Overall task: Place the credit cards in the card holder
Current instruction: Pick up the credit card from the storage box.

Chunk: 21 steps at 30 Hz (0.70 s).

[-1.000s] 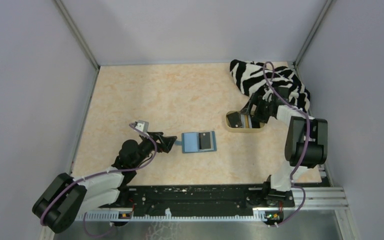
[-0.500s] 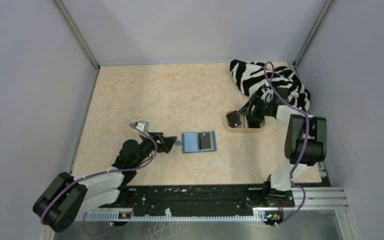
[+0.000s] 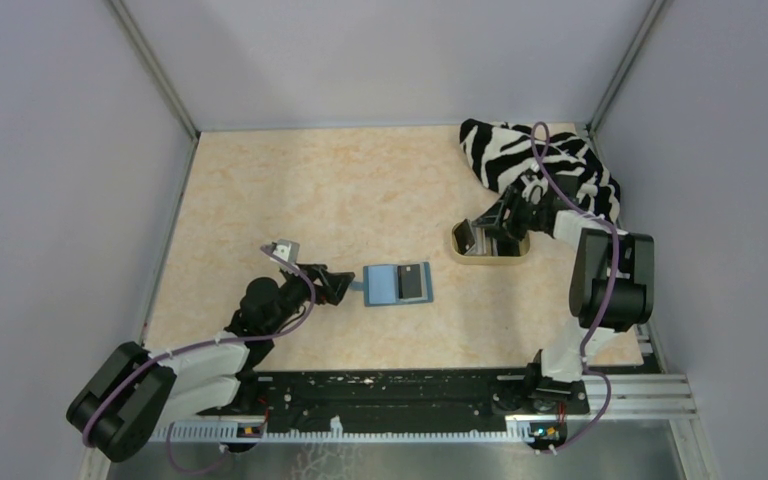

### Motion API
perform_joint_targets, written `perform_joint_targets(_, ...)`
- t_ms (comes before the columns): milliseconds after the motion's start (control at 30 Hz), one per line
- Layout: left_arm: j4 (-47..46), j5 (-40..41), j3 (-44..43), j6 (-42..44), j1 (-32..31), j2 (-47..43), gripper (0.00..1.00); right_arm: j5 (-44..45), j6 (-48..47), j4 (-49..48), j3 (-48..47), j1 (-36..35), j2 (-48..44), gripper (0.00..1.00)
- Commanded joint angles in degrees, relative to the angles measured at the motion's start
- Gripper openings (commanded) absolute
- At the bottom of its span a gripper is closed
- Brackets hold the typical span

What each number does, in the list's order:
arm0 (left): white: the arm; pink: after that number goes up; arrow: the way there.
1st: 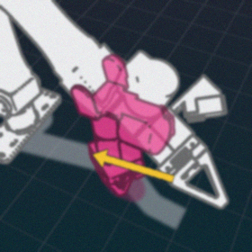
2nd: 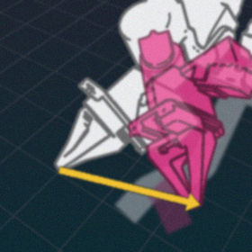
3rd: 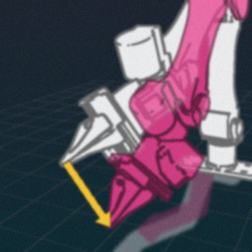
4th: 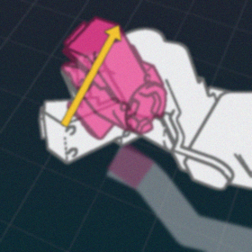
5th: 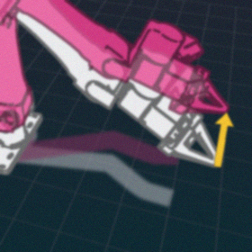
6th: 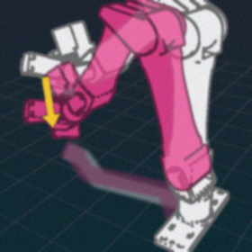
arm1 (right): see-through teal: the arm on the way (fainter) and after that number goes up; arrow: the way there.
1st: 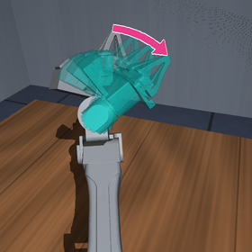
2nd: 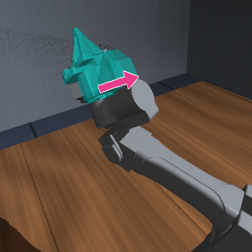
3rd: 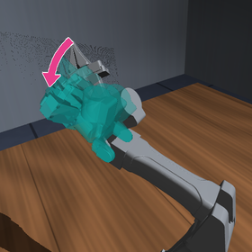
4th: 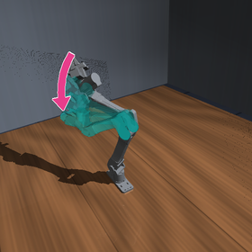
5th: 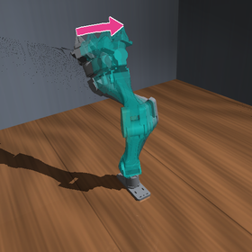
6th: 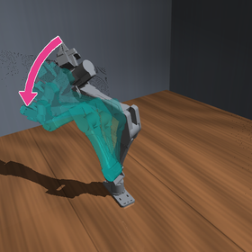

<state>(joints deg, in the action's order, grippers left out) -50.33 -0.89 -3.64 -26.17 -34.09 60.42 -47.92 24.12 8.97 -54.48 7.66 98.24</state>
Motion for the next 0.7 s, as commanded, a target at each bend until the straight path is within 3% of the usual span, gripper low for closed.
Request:
perform_joint_targets(0,-0.3,0.3,-1.0,-0.4,0.0,0.4,0.98,-4.4,0.0,-1.5,-1.0,0.2,1.0,0.55)
perform_joint_targets(467,-0.1,0.3,-1.2,-0.5,0.1,0.5,0.98,-3.2,-2.9,2.0,-2.6,-2.2,4.7,0.66)
perform_joint_targets(667,0.0,0.3,-1.3,-0.5,0.1,0.6,0.98,-3.6,-3.4,3.0,-3.3,-3.0,7.3,0.67)
